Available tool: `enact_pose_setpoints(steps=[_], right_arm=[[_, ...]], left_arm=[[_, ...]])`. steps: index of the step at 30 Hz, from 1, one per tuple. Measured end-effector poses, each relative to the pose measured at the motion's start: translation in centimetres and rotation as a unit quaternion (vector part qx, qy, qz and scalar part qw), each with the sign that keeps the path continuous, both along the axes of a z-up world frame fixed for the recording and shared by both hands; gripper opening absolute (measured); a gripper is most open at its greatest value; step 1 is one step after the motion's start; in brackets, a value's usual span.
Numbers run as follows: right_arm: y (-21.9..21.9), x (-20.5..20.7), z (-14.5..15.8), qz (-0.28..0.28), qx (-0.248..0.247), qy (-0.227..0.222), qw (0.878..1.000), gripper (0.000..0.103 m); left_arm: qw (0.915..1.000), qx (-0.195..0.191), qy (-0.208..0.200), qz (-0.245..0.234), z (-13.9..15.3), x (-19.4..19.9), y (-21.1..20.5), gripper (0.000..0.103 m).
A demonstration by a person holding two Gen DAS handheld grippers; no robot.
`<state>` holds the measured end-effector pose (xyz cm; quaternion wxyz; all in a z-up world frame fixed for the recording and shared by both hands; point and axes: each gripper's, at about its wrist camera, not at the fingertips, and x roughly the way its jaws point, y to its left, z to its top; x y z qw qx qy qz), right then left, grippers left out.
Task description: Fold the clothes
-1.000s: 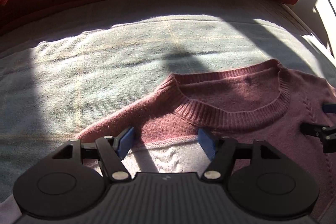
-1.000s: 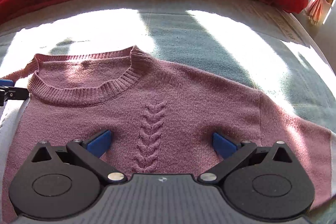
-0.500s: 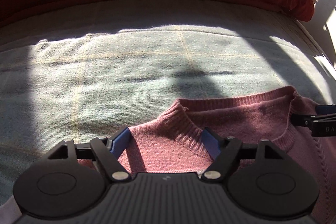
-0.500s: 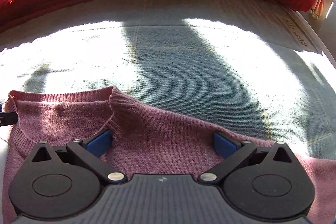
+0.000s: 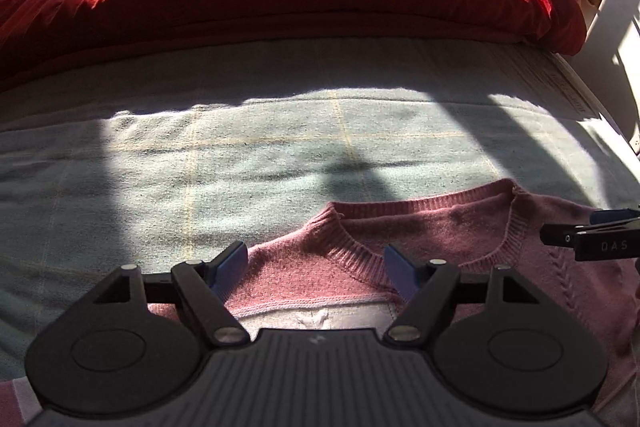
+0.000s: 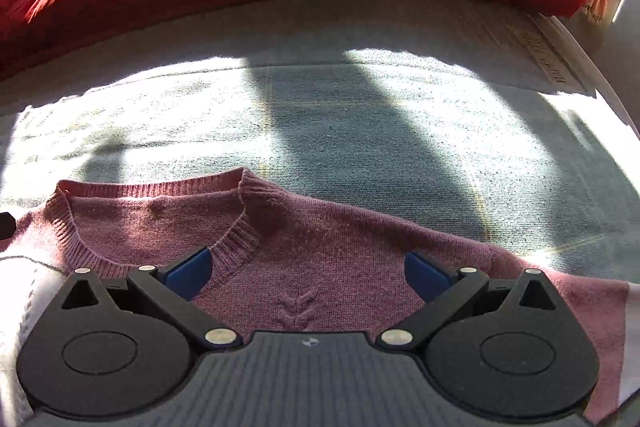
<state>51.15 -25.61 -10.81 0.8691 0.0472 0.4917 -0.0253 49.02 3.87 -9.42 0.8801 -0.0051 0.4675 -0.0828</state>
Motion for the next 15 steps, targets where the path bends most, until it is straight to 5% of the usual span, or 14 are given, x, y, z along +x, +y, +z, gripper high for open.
enact_pose_setpoints(steps=[5,10,15], right_arm=[[0.5,-6.2,0.6,0.025,0.037,-0.051,0.998,0.103],[1.2,-10.5,-2.5,0.045,0.026,-0.047,0.998,0.103],[2.0,-11.7,-4.7,0.074,-0.009,-0.06,0.995,0.103]], left_arm=[[1.0,-0.003,0.007,-0.003,-0.2,-5.2,-0.6,0.075],[0.9994,0.025,0.001,-0.024,-3.2,-11.0,-2.2,0.075],[0.9987,0.042,0.009,-0.028,-5.6,-12.6,-3.0,0.076]])
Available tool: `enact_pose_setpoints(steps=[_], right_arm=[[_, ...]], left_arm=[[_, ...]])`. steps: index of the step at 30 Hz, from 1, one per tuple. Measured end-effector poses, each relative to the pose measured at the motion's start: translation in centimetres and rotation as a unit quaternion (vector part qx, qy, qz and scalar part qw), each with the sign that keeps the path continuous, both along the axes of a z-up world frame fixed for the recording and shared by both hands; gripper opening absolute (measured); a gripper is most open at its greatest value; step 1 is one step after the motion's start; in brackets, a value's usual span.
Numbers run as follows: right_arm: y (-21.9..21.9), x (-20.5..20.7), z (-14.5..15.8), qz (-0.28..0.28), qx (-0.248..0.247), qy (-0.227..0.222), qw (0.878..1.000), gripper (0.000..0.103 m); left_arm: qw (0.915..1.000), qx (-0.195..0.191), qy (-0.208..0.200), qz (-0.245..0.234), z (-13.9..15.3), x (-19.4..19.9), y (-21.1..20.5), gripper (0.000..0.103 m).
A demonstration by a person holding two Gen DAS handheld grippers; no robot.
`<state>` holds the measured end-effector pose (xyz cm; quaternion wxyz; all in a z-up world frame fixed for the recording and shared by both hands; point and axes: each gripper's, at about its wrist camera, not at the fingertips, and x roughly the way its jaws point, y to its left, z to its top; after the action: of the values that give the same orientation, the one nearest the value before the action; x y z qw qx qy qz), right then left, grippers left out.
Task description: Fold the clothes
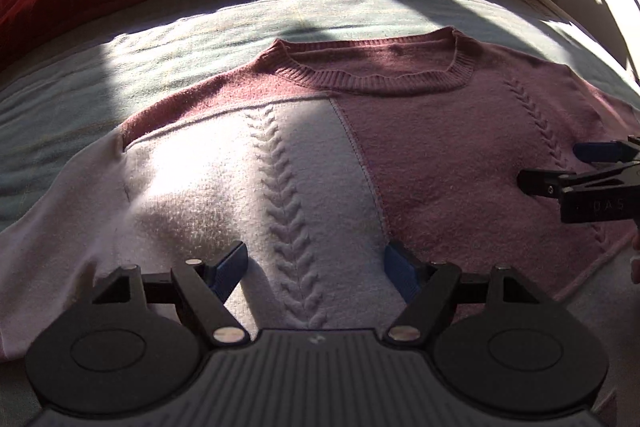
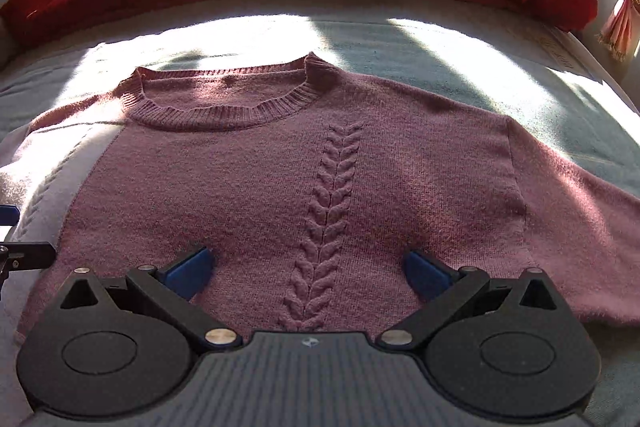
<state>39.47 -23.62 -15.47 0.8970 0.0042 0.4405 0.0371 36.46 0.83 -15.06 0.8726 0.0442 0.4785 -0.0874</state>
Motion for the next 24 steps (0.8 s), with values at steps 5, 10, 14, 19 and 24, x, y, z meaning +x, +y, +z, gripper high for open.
enact_pose_setpoints(steps=[5,10,14,19,24], right_arm=[[-0.2,0.0,0.4,0.009,-0.002,0.014,1.0,0.103],[-1.7,-1.9,1.5,-0.007,0.017,0.041,0.999,0.103],[-1.8,-3.2,0.9,-0.005,0.0,0.051,0.999,0.103],[-1.5,-2.3,1.2,-0.025,-0.005,0.076,0.997,0.103],[-0.5,-1.6,2.3,-0.034,0.009,0.093,0.995,0.103]], left_arm=[[0.9998,-0.015,0.012,0.009,0.1,0.7,0.6,0.081],[1.0,-0.002,0.004,-0.008,1.5,-0.6,0.8,0.079],[0.9992,-0.009,0.039,-0.003,0.0,-1.7,1.4,0.081],[0.9977,-0.023,0.062,0.015,0.4,-4.0,2.8,0.082],[0.9987,-0.022,0.046,0.004,2.0,-4.5,2.8,0.081]])
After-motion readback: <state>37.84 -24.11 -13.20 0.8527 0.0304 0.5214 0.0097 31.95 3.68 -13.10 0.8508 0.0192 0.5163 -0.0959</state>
